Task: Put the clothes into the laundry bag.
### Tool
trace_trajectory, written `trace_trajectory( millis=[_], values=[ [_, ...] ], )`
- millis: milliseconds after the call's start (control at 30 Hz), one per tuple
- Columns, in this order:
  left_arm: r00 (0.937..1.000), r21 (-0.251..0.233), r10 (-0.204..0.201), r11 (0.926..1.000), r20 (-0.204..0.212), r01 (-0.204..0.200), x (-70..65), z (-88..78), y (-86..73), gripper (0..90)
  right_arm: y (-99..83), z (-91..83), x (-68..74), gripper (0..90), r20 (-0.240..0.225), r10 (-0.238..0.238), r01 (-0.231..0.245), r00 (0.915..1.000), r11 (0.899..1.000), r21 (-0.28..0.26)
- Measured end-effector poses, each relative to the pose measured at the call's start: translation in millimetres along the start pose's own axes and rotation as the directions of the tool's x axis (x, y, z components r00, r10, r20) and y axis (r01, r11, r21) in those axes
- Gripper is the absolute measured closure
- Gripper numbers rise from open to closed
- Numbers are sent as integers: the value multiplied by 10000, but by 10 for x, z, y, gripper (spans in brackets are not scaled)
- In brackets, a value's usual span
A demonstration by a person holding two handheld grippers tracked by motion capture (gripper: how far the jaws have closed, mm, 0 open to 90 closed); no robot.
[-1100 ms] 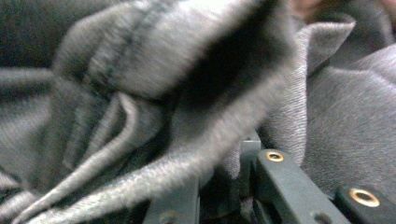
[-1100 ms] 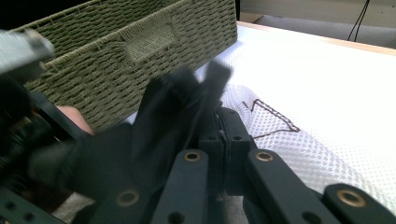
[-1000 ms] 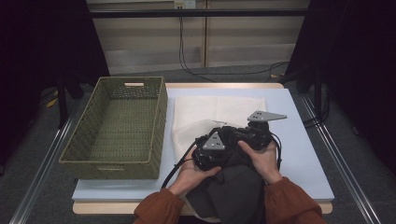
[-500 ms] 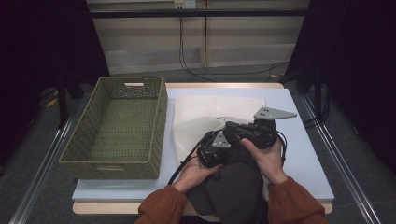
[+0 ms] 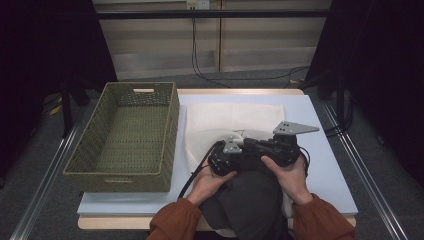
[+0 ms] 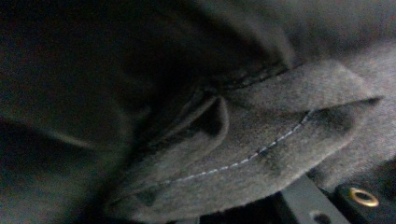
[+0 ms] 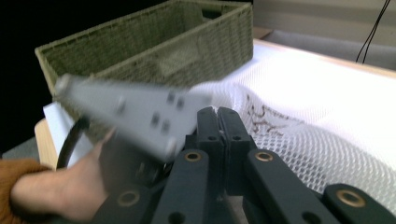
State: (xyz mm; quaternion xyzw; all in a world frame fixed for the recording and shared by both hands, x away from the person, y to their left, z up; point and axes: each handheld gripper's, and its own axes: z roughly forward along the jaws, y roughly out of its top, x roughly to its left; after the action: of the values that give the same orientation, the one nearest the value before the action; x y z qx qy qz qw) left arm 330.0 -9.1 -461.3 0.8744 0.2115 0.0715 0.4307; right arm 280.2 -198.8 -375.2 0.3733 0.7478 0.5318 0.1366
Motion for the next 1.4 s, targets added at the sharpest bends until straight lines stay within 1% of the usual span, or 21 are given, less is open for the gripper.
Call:
trace_trajectory(
  millis=[100,200,267,367,533,600,633,667,700,733,833,900,933,1033,1067,1100,1133,1167,1233,1300,1400],
  values=[
    [9997,-322,-162,9993,181,167,20,0,-15,828,-71,-18,13,892,-69,-50,52,10000,9998,172],
    [9989,-335,-263,9991,392,276,29,-34,-15,802,-94,-10,-17,892,-34,46,-45,10000,9999,137],
    [9977,-294,-111,9995,670,131,20,-77,-10,749,-110,7,-51,892,-29,164,-164,9999,9997,158],
    [9963,-370,-31,9993,856,63,17,-191,-25,660,-136,31,-95,892,-32,304,-304,9995,9994,171],
    [9946,-959,-129,9951,1033,229,33,-494,-101,572,-153,47,-116,891,45,348,-349,9994,9992,212],
    [9975,-1091,90,9940,704,-13,22,-651,-110,513,-160,51,-125,891,69,375,-376,9993,9991,201],
    [9975,-1091,90,9940,704,-13,22,-651,-110,495,-160,51,-125,891,69,375,-376,9993,9991,201],
    [9963,-1355,71,9908,856,46,30,-740,-118,495,-161,52,-127,891,81,368,-370,9993,9991,216],
    [9971,-1339,150,9910,750,-48,37,-799,-110,475,-159,56,-128,891,69,410,-411,9991,9989,213],
    [9990,-1461,17,9893,451,49,69,-859,-111,462,-159,59,-131,891,49,387,-388,9992,9991,197],
    [9995,-1405,-325,9896,-42,316,125,-838,-157,377,-154,56,-128,890,67,349,-350,9994,9992,197],
    [9994,-1146,-330,9929,-82,319,138,-776,-198,285,-141,35,-131,890,109,297,-298,9995,9995,71],
    [9991,-894,-289,9957,-315,260,142,-747,-215,286,-136,27,-138,890,123,286,-287,9995,9996,69],
    [9982,-943,-513,9944,-298,482,172,-703,-269,287,-140,25,-142,890,136,329,-330,9994,9994,68],
    [9983,-906,-331,9955,-487,286,168,-710,-279,332,-142,29,-142,890,120,312,-313,9994,9995,83],
    [9987,-932,-317,9953,-390,280,164,-708,-295,424,-142,32,-138,890,113,338,-338,9994,9994,75],
    [9974,-763,-468,9962,-547,425,175,-713,-306,482,-141,31,-139,890,112,317,-318,9994,9995,75],
    [9971,-731,-683,9952,-346,657,199,-702,-325,523,-140,30,-141,890,129,319,-319,9994,9995,56],
    [9974,-487,-556,9974,-463,533,226,-672,-364,664,-141,29,-142,890,138,346,-347,9993,9994,60],
    [9971,-393,-701,9969,-302,689,247,-628,-389,716,-143,41,-135,889,90,273,-274,9996,9996,108],
    [9980,-216,-528,9984,-336,521,242,-606,-393,724,-144,65,-122,889,84,237,-239,9997,9996,167]
  ],
)
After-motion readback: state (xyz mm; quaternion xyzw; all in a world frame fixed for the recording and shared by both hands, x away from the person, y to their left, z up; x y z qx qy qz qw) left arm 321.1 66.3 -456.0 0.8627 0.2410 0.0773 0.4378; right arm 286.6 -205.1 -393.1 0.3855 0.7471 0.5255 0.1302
